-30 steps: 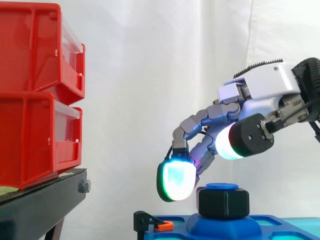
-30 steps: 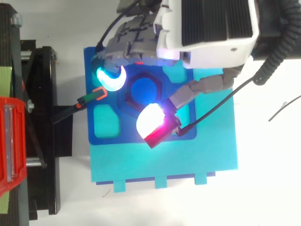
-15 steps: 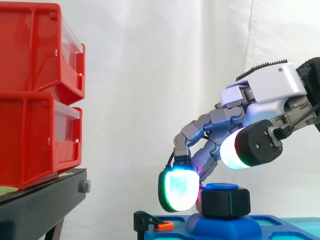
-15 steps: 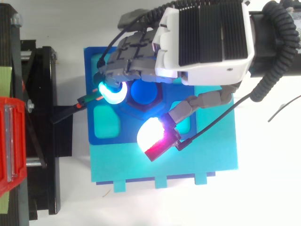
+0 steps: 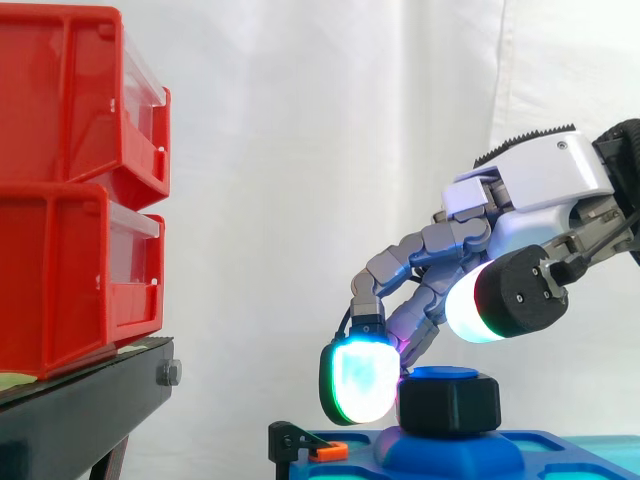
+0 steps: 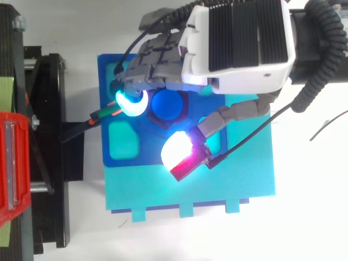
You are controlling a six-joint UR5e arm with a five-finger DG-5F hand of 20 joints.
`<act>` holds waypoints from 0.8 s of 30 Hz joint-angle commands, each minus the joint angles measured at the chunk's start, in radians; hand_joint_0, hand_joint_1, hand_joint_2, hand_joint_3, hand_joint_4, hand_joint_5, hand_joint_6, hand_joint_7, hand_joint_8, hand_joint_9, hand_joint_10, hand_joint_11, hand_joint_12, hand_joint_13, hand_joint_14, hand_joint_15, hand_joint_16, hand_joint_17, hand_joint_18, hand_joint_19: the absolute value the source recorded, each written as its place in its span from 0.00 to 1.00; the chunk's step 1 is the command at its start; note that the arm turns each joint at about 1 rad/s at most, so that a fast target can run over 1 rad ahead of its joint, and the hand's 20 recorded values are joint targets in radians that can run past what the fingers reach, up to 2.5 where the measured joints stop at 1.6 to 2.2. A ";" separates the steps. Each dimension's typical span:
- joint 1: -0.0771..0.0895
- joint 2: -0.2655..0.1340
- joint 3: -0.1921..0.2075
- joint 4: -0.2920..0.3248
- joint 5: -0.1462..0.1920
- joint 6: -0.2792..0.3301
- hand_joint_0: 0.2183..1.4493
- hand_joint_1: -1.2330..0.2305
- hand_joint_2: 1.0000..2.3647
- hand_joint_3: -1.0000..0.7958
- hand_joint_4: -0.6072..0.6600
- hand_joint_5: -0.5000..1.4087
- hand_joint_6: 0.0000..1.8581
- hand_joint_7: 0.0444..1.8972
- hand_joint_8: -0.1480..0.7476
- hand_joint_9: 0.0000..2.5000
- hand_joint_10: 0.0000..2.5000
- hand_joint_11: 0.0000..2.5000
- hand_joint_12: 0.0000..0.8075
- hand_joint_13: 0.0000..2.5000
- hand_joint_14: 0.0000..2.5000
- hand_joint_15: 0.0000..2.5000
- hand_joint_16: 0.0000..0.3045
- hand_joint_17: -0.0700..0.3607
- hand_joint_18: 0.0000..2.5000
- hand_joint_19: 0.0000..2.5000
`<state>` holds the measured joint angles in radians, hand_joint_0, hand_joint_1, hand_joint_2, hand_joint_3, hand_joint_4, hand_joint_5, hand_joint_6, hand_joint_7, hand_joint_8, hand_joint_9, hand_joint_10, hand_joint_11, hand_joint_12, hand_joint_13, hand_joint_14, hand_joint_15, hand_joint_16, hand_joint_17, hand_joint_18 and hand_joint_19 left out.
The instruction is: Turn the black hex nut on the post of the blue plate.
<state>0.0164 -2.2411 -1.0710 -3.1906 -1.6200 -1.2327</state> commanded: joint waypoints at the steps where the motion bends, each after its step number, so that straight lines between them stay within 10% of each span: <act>1: -0.007 0.000 0.000 0.000 -0.011 -0.004 0.23 0.61 0.00 0.28 0.71 0.19 0.27 0.50 0.46 0.23 0.00 0.04 0.45 0.20 0.00 0.08 0.17 0.43 0.15 0.14; 24: -0.090 0.000 0.043 -0.049 -0.112 -0.059 0.23 0.61 0.00 0.28 0.71 0.19 0.27 0.50 0.46 0.23 0.00 0.04 0.45 0.21 0.00 0.08 0.17 0.43 0.16 0.14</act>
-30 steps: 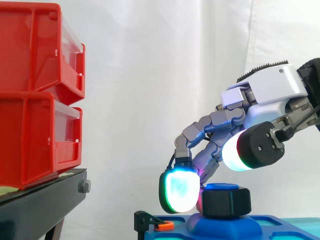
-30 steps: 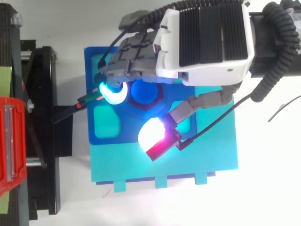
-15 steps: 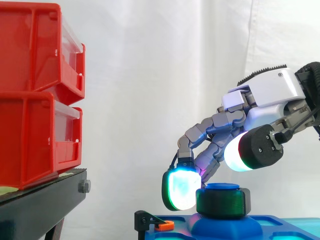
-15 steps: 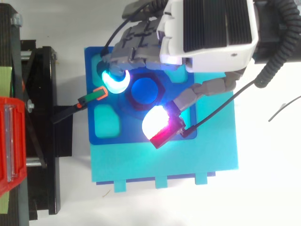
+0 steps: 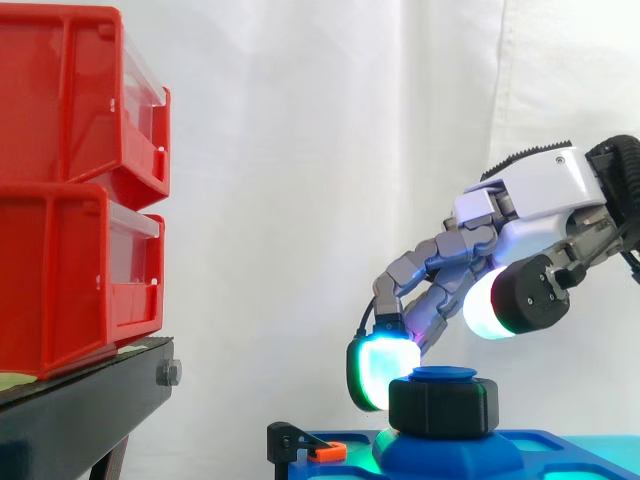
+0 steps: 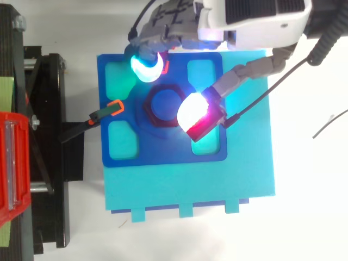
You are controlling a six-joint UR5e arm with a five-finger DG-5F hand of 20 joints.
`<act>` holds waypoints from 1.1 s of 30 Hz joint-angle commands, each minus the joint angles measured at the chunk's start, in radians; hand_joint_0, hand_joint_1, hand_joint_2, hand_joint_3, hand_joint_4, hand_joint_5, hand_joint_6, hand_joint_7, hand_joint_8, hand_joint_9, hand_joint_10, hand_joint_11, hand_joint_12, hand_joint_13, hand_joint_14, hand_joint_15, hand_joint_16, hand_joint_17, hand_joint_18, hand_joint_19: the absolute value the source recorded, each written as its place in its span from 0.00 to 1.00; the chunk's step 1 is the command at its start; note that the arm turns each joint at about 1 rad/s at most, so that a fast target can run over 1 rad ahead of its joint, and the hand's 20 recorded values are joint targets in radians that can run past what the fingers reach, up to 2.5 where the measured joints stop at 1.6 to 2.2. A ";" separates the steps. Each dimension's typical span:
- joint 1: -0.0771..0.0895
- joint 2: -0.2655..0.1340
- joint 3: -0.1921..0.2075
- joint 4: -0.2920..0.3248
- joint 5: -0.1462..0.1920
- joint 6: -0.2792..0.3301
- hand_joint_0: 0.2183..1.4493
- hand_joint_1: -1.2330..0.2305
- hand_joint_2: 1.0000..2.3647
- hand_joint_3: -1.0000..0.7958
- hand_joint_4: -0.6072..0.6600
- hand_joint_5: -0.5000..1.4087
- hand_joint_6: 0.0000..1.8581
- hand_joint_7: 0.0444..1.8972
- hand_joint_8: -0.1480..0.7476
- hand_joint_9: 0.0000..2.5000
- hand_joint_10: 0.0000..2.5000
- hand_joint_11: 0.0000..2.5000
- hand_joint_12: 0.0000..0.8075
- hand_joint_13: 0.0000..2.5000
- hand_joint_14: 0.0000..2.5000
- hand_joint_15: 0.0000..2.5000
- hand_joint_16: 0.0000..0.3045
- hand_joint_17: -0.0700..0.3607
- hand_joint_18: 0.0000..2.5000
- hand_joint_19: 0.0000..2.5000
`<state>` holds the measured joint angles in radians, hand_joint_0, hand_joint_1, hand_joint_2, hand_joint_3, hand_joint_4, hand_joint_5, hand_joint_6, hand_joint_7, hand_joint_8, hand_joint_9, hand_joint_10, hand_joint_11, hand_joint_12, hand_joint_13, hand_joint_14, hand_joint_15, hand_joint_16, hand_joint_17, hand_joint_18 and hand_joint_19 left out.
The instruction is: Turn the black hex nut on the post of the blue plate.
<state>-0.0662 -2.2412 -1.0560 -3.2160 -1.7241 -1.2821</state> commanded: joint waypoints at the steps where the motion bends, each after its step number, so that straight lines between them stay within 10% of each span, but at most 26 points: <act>1: -0.007 0.000 0.034 -0.031 -0.008 -0.014 0.23 0.61 0.00 0.28 0.71 0.19 0.27 0.50 0.46 0.23 0.00 0.04 0.45 0.21 0.00 0.08 0.17 0.43 0.16 0.14; 15: 0.028 0.000 0.074 -0.034 0.028 -0.028 0.23 0.61 0.00 0.28 0.71 0.19 0.27 0.49 0.46 0.24 0.00 0.04 0.45 0.21 0.00 0.08 0.17 0.43 0.16 0.15; 20: 0.066 0.000 0.073 -0.004 0.058 -0.026 0.23 0.61 0.00 0.28 0.70 0.19 0.27 0.48 0.46 0.24 0.00 0.04 0.45 0.21 0.00 0.08 0.17 0.43 0.16 0.14; 21: 0.103 0.000 0.073 -0.018 0.094 -0.025 0.23 0.61 0.00 0.28 0.70 0.19 0.27 0.48 0.46 0.23 0.00 0.04 0.45 0.21 0.00 0.08 0.17 0.43 0.16 0.14; 33: 0.146 0.000 0.073 -0.051 0.169 -0.023 0.23 0.61 0.00 0.28 0.70 0.19 0.27 0.47 0.46 0.23 0.00 0.04 0.45 0.21 0.00 0.08 0.17 0.43 0.16 0.14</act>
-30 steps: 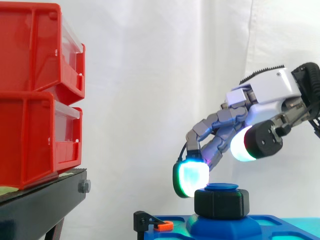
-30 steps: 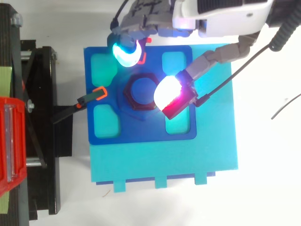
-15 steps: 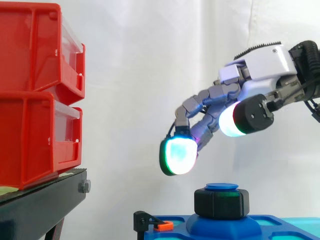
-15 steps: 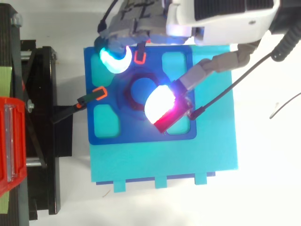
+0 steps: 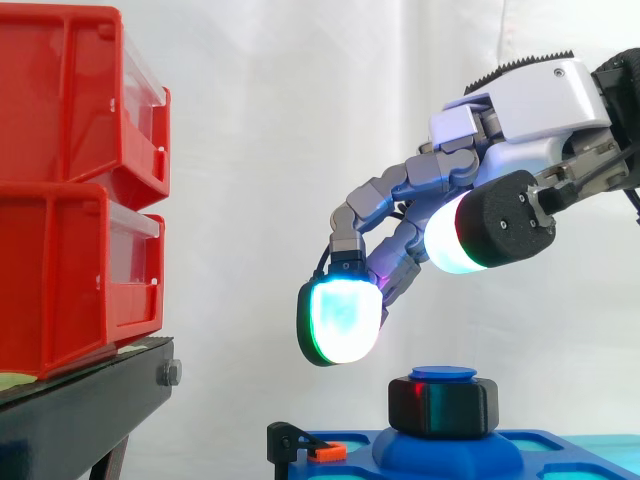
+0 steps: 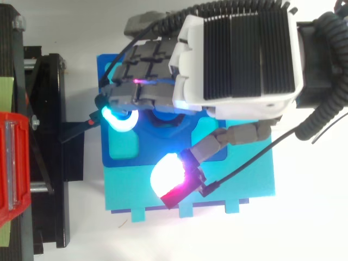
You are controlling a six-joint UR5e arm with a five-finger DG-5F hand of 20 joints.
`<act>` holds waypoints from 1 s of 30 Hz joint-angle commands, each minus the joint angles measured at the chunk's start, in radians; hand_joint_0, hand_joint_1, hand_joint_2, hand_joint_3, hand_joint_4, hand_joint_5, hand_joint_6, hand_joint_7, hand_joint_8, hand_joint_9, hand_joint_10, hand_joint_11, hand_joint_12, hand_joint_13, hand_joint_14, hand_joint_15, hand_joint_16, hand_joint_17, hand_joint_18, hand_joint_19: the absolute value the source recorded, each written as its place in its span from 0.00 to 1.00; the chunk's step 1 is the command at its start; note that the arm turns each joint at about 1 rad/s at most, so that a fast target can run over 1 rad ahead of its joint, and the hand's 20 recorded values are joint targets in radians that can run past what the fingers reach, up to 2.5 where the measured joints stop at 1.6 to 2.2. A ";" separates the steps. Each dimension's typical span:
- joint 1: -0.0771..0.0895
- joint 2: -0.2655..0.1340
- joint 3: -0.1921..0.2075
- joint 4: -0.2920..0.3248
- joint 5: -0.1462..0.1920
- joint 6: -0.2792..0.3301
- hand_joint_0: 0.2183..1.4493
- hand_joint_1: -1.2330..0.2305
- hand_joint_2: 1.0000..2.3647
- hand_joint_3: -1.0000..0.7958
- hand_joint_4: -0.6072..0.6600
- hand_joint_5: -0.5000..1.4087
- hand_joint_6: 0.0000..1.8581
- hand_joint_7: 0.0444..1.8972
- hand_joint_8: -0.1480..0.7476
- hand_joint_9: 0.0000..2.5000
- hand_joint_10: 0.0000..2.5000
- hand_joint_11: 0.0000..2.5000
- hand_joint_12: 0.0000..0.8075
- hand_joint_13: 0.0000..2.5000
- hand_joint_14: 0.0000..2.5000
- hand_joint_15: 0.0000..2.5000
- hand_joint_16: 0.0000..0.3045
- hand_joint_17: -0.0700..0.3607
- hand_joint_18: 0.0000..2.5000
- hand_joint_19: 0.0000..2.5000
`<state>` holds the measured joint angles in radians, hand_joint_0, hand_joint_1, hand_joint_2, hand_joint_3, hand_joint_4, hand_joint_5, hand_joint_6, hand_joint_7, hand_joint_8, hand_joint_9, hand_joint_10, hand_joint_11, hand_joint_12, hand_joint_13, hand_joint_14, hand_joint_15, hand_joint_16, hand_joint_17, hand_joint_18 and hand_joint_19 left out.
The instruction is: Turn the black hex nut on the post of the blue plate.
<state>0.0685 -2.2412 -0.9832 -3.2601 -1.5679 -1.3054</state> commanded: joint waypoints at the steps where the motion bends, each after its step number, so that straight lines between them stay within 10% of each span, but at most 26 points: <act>1: 0.011 0.000 0.000 -0.007 0.012 0.000 0.23 0.61 0.00 0.28 0.70 0.19 0.27 0.47 0.46 0.23 0.00 0.04 0.45 0.21 0.00 0.08 0.17 0.43 0.16 0.15; 30: 0.011 -0.002 -0.068 0.039 0.016 0.011 0.22 0.62 0.00 0.28 0.68 0.18 0.27 0.45 0.45 0.22 0.00 0.04 0.45 0.21 0.00 0.08 0.17 0.43 0.16 0.14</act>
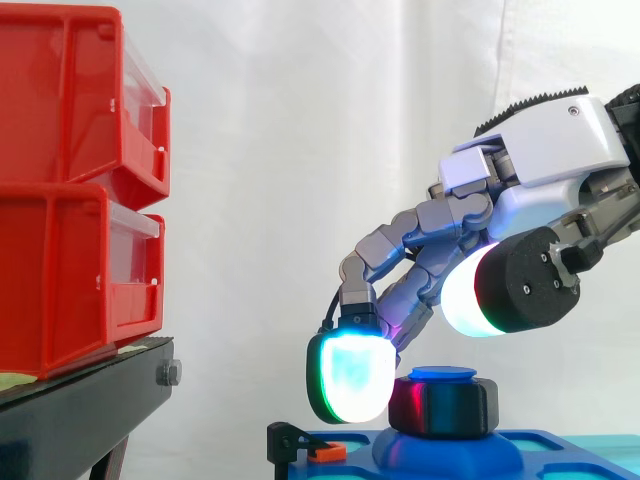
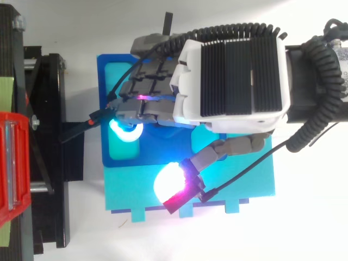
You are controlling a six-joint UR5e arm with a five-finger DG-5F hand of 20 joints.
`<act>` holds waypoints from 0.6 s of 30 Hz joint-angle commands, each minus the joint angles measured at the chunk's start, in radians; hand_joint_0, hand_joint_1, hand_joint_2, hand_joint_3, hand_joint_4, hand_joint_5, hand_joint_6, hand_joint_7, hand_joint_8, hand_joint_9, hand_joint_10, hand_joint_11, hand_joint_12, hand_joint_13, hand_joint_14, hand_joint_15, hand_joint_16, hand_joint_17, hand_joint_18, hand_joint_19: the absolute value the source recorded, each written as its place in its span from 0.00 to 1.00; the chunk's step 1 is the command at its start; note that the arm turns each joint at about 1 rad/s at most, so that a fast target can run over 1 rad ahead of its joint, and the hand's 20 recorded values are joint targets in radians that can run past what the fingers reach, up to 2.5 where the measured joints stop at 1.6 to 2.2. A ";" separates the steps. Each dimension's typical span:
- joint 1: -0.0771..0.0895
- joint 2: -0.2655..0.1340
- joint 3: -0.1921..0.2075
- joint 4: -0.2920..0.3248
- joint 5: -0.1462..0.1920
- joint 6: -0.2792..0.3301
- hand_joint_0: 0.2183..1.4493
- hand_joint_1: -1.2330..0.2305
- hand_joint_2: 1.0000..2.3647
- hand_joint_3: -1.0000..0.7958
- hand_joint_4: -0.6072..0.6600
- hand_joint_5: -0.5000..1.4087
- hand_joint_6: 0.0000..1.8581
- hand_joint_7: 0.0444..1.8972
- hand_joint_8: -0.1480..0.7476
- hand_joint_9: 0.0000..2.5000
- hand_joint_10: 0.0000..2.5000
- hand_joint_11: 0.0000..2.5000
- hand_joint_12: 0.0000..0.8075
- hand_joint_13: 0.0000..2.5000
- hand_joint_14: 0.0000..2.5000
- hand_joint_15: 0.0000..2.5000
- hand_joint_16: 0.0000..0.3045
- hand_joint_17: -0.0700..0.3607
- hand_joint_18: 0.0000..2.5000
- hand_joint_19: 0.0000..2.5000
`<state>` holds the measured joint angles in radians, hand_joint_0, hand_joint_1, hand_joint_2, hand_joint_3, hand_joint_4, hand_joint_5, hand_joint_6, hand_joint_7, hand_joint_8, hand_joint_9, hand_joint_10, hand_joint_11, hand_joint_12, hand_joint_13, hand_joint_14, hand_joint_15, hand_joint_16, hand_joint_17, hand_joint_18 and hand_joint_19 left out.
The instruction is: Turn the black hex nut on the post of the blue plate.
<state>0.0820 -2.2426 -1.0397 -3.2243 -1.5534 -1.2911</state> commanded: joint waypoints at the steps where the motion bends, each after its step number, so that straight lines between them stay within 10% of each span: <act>1: -0.001 0.000 -0.014 0.006 0.001 -0.004 0.22 0.62 0.00 0.28 0.68 0.18 0.27 0.45 0.45 0.22 0.00 0.04 0.45 0.21 0.00 0.08 0.17 0.43 0.16 0.14; 18: -0.025 0.001 -0.029 0.040 -0.024 -0.020 0.22 0.62 0.00 0.28 0.68 0.18 0.27 0.45 0.45 0.22 0.00 0.03 0.45 0.20 0.00 0.08 0.17 0.43 0.15 0.14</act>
<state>0.0604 -2.2426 -1.0688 -3.1842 -1.5727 -1.3086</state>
